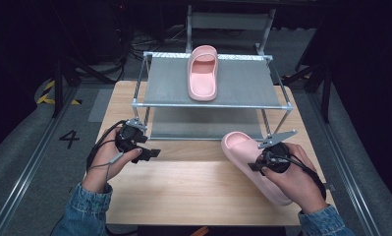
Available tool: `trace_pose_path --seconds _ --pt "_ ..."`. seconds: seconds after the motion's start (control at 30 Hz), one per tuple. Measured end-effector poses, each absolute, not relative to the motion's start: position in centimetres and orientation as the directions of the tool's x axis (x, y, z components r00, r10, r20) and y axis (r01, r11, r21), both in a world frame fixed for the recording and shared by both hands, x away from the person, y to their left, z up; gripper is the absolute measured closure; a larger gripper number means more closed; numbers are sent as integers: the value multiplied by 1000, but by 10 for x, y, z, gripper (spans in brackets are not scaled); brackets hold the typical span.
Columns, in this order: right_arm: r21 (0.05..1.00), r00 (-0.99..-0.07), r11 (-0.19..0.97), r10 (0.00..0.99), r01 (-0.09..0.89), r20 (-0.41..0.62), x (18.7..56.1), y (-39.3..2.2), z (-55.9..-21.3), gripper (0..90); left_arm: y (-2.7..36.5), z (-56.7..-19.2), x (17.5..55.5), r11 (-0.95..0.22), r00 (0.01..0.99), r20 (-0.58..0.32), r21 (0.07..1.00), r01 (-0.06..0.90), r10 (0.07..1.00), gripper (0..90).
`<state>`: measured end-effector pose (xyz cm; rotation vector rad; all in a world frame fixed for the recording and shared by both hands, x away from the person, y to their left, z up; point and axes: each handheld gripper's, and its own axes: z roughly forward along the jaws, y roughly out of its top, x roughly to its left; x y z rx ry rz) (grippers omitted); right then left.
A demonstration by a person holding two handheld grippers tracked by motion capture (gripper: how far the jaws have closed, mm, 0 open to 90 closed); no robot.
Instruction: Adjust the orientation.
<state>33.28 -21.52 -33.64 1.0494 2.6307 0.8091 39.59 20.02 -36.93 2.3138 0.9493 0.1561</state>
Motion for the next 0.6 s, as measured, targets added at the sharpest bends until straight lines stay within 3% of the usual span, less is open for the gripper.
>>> trace_pose_path --seconds 0.6 --pt "565 -762 615 647 550 37 331 -205 -266 826 200 -370 399 -586 761 -124 563 583 637 218"
